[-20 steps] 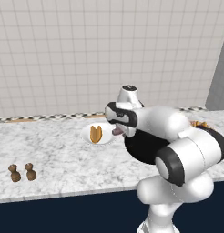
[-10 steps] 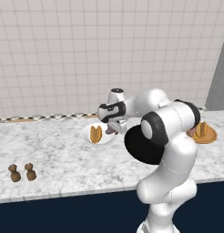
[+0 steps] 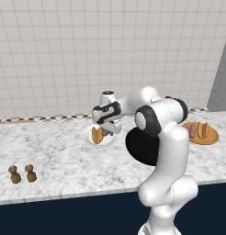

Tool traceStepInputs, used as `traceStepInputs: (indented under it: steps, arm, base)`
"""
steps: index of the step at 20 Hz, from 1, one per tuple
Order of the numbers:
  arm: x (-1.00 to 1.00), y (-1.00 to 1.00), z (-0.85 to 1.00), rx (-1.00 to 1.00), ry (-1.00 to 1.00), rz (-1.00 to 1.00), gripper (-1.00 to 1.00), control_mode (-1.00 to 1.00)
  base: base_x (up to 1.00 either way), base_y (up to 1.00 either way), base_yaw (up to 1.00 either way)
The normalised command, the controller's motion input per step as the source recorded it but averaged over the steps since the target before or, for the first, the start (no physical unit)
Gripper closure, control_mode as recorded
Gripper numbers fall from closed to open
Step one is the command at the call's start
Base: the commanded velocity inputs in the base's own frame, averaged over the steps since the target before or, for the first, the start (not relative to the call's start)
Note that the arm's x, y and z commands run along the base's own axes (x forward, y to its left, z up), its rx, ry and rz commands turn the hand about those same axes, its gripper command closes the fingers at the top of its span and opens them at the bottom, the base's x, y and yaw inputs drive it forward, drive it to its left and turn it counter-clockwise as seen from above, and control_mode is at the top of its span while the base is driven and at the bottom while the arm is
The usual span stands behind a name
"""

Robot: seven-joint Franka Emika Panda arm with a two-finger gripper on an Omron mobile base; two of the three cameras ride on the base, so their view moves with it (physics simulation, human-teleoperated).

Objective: Place one bun and one sausage from the bowl on each plate.

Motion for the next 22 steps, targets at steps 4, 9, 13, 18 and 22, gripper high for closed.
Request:
traceStepInputs:
  steps: [4,9,13,18,22]
  arm:
    - [-0.19,-0.01,-0.05,0.0,0.0,0.08,-1.0,-1.0]
    - [-0.43,-0.04,0.15,0.0,-0.01,0.02,-1.0,-1.0]
    - [-0.47,-0.08,0.38,0.0,-0.09,0.0,-1.0,-1.0]
    - [-0.71,-0.35,0.67,0.0,-0.15,0.0,-1.0,-1.0]
    - [-0.94,-0.65,0.8,0.03,-0.12,0.0,-1.0,-1.0]
  base:
    - [0.0,0.0,0.0]
    - [0.0,0.0,0.0]
    - [0.0,0.0,0.0]
    - [0.0,0.0,0.0]
    - [0.0,0.0,0.0]
